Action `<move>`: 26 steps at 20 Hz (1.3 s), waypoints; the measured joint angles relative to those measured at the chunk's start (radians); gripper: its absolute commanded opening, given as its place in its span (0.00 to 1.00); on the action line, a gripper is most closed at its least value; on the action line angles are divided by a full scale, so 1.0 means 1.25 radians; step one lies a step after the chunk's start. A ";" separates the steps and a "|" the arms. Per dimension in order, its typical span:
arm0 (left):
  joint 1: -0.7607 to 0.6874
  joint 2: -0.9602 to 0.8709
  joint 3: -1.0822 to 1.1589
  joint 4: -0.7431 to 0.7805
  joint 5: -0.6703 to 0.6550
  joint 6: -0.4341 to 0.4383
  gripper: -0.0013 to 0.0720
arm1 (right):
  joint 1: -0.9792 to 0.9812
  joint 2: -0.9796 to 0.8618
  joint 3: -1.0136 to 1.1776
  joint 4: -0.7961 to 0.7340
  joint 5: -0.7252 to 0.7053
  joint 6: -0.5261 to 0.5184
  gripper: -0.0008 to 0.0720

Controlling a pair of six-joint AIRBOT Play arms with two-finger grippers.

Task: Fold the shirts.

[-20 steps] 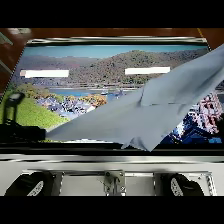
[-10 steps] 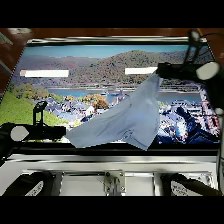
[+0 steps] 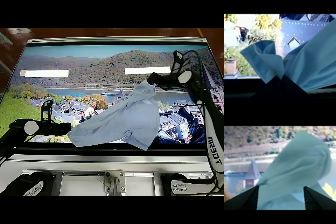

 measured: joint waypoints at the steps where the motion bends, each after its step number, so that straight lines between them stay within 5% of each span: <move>1: 0.000 -0.003 0.000 0.000 -0.002 0.000 0.07 | -0.031 0.010 0.000 -0.029 0.068 -0.007 0.85; 5: 0.000 -0.008 0.000 -0.001 -0.013 0.000 0.07 | -0.200 0.029 -0.069 -0.047 0.359 -0.047 0.89; 8: 0.000 -0.009 0.000 -0.001 -0.027 0.000 0.07 | -0.286 0.034 -0.189 0.041 0.451 -0.083 0.89; 20: 0.000 -0.009 0.000 -0.001 -0.065 0.000 0.07 | -0.220 0.023 -0.387 0.173 0.281 -0.084 0.88; 21: 0.000 -0.009 0.000 -0.001 -0.066 0.000 0.07 | -0.208 0.016 -0.389 0.179 0.282 -0.081 0.73; 22: 0.000 -0.009 0.000 -0.001 -0.066 0.000 0.07 | -0.198 0.010 -0.390 0.181 0.275 -0.081 0.35; 23: 0.000 -0.009 0.000 -0.001 -0.067 0.000 0.07 | -0.186 0.004 -0.391 0.173 0.261 -0.081 0.11; 26: 0.001 -0.007 0.010 0.018 -0.070 0.000 0.07 | -0.171 0.002 -0.372 0.213 0.261 -0.115 0.09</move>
